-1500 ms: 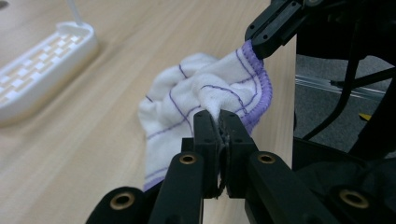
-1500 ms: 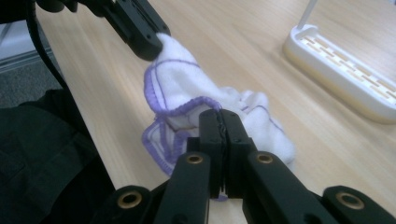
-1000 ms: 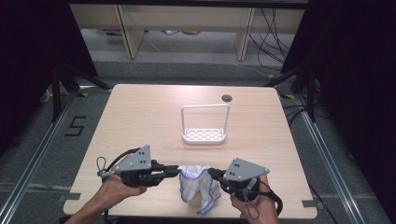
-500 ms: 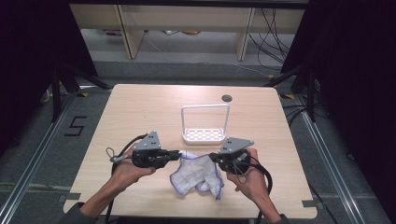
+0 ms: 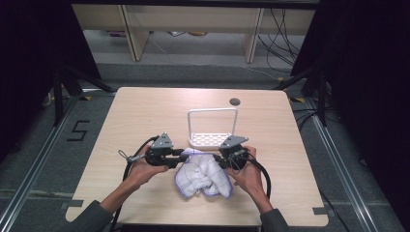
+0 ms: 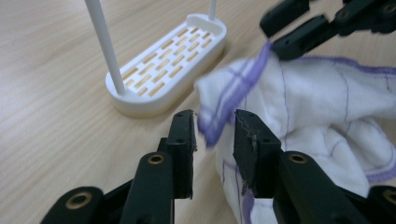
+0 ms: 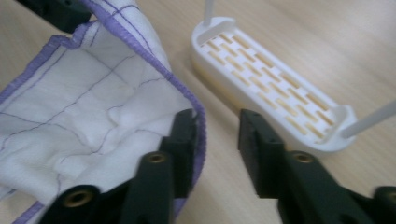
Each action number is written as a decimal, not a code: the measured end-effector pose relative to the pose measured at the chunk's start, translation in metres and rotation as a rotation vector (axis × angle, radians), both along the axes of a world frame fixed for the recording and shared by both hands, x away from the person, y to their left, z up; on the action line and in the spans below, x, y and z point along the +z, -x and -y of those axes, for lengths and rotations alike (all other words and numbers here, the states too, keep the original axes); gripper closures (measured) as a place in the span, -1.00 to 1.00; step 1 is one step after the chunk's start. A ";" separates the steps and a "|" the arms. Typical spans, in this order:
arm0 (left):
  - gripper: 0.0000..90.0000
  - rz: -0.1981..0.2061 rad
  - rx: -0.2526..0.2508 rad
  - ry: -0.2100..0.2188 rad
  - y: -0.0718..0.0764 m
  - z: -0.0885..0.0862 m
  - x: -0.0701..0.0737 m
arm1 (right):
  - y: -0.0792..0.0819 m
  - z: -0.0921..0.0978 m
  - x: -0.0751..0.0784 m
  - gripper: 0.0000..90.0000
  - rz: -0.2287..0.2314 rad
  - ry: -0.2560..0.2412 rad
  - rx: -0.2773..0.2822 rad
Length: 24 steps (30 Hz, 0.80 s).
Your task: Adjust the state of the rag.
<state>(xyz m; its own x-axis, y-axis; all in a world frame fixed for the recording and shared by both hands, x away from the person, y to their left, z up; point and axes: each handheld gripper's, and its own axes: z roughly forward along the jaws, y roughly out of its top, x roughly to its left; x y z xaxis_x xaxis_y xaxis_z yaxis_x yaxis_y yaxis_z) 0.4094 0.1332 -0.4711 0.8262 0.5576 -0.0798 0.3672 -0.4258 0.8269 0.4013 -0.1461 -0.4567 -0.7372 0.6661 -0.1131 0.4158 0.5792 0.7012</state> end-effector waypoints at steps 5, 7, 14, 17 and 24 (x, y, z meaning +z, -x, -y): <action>-0.26 -0.076 0.080 0.064 0.016 -0.025 0.006 | 0.027 0.021 0.012 0.06 -0.040 -0.098 -0.033; -0.30 -0.125 0.090 0.082 0.033 -0.035 0.000 | 0.045 0.031 0.016 -0.08 -0.041 -0.129 -0.049; -0.48 -0.219 0.094 0.023 0.053 -0.025 -0.026 | 0.087 0.029 0.019 -0.23 -0.078 -0.157 -0.057; -0.46 -0.228 0.105 0.022 0.050 -0.020 -0.030 | 0.095 0.026 0.016 -0.25 -0.085 -0.122 -0.060; 0.33 -0.239 0.057 0.070 0.042 -0.005 -0.038 | 0.091 0.030 -0.010 0.31 -0.211 -0.089 -0.079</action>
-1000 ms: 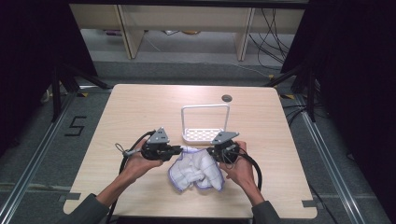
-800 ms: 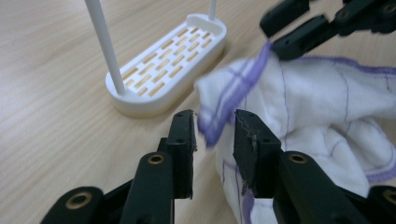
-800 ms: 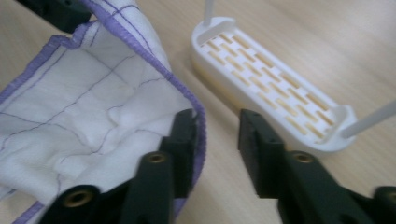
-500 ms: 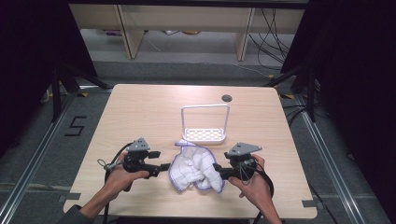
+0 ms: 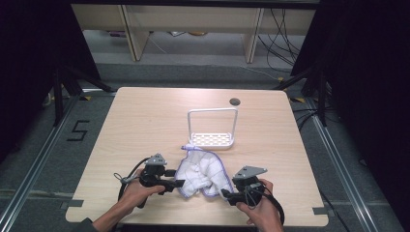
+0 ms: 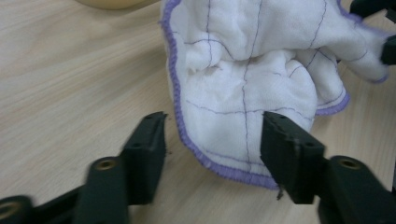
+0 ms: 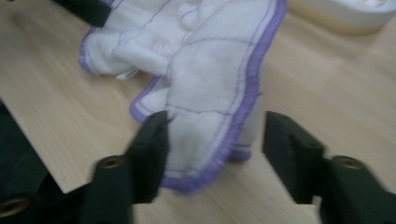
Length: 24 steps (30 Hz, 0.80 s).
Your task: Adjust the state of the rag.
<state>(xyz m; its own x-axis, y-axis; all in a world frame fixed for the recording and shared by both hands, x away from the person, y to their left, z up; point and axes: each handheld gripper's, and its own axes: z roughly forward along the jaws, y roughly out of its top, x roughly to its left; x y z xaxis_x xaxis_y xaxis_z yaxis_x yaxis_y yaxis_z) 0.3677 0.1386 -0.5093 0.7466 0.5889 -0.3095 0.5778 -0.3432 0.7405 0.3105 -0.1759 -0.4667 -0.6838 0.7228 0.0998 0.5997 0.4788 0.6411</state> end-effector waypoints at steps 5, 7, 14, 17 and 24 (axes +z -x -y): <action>0.93 0.042 -0.048 0.012 0.001 -0.006 0.007 | -0.008 0.015 0.010 1.00 0.075 -0.031 0.062; 0.94 0.049 -0.055 0.019 0.003 -0.010 0.011 | -0.008 0.019 0.016 1.00 0.109 -0.034 0.065; 0.95 0.055 -0.086 0.007 0.012 -0.014 0.015 | -0.004 0.022 0.017 0.28 0.068 -0.038 -0.032; 0.95 0.056 -0.104 0.010 0.011 -0.014 0.015 | -0.008 0.015 0.007 -0.05 0.034 -0.041 -0.053; 0.95 0.055 -0.105 0.007 0.011 -0.014 0.014 | -0.014 0.009 -0.012 0.06 -0.056 -0.029 -0.049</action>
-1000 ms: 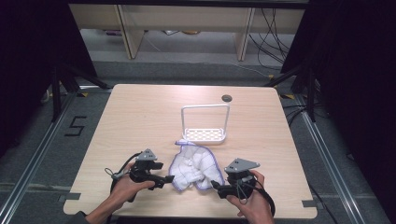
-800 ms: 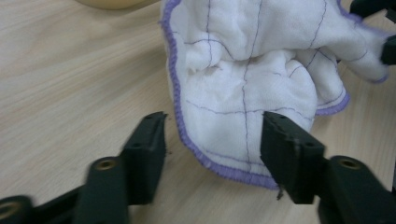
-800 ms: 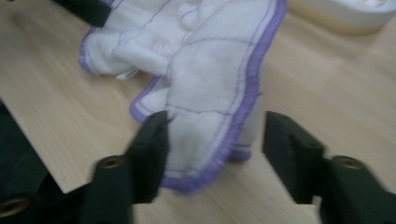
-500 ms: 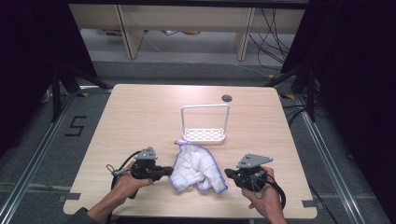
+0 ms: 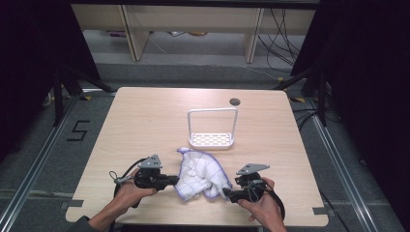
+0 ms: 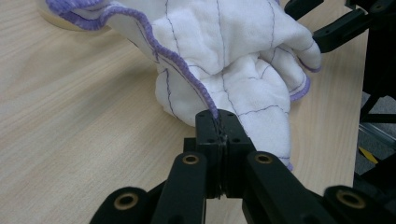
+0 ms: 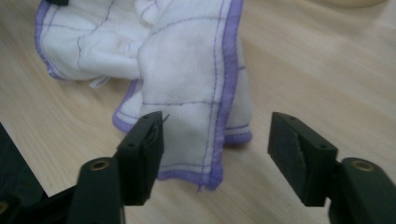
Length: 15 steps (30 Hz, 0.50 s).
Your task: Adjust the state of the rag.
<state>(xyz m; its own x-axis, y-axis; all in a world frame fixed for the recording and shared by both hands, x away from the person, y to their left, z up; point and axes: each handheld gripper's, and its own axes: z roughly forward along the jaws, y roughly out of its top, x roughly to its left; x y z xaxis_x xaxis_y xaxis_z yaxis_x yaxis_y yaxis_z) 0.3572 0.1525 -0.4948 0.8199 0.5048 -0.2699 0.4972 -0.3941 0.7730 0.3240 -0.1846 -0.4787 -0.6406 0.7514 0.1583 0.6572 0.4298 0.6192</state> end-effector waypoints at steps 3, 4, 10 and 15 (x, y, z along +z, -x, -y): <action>0.95 0.007 -0.013 -0.009 0.000 0.001 0.000 | -0.002 -0.002 -0.006 0.79 -0.012 -0.028 0.087; 0.96 0.007 -0.013 -0.009 0.000 0.001 0.000 | -0.002 -0.002 -0.006 0.79 -0.012 -0.028 0.087; 0.96 0.001 -0.009 -0.007 0.002 -0.004 0.002 | -0.001 -0.001 0.012 0.97 0.080 -0.009 0.134; 0.96 0.001 -0.018 0.025 0.010 -0.015 0.010 | -0.001 0.013 0.040 0.97 0.172 0.005 0.120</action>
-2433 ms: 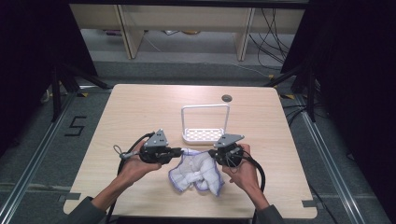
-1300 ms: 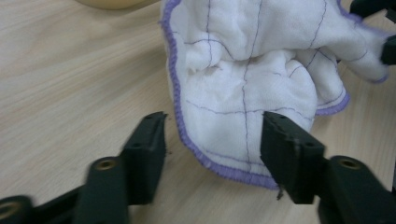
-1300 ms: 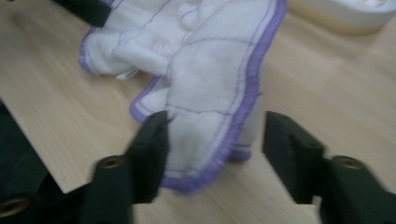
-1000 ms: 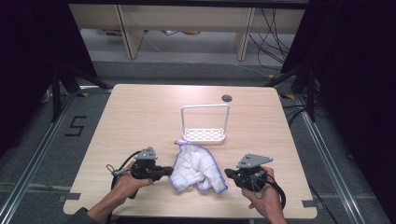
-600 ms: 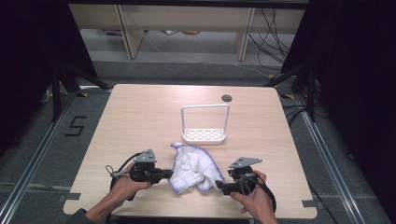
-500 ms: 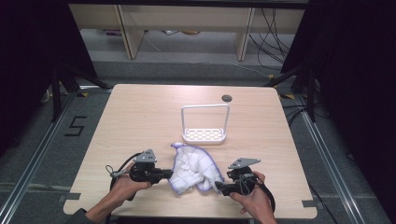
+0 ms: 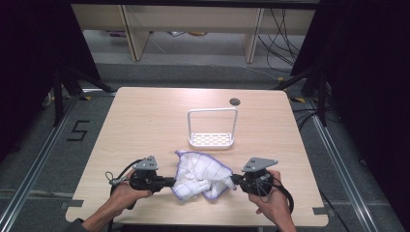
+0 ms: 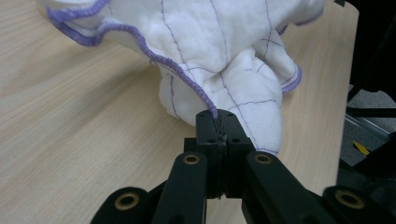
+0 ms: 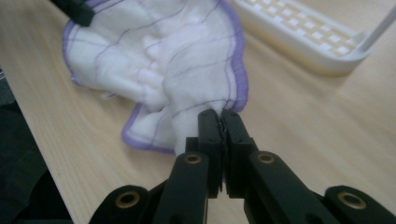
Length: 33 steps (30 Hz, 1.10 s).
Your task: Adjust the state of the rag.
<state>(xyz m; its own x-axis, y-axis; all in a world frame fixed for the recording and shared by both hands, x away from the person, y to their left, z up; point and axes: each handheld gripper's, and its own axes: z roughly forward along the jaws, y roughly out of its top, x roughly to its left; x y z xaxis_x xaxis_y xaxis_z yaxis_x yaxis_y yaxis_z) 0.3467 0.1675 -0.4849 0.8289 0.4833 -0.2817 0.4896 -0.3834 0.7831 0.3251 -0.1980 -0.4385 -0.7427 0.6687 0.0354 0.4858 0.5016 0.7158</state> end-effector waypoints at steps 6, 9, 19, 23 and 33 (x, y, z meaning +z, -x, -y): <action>0.96 -0.021 -0.036 0.077 0.014 -0.017 0.020 | -0.003 0.021 0.033 0.97 0.050 0.030 -0.019; 0.96 -0.026 -0.064 0.100 0.019 -0.024 0.028 | -0.011 0.034 0.045 0.97 0.062 0.044 -0.047; 0.76 -0.259 -0.101 0.090 0.029 -0.006 -0.015 | -0.074 0.026 -0.018 0.92 -0.101 0.167 -0.115; 0.23 -0.213 -0.108 0.056 0.029 -0.004 -0.005 | -0.082 0.022 -0.026 0.43 -0.090 0.219 -0.180; -0.02 -0.049 0.065 -0.034 -0.028 -0.001 0.014 | -0.022 0.012 -0.005 0.04 -0.033 0.076 -0.163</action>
<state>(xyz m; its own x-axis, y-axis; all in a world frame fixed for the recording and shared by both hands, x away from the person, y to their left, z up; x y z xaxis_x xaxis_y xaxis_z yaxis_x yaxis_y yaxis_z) 0.3747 0.1682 -0.4708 0.7812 0.5451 -0.3042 0.5520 -0.3755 0.7445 0.3467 -0.2097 -0.4432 -0.6232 0.7820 0.0031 0.5881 0.4661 0.6610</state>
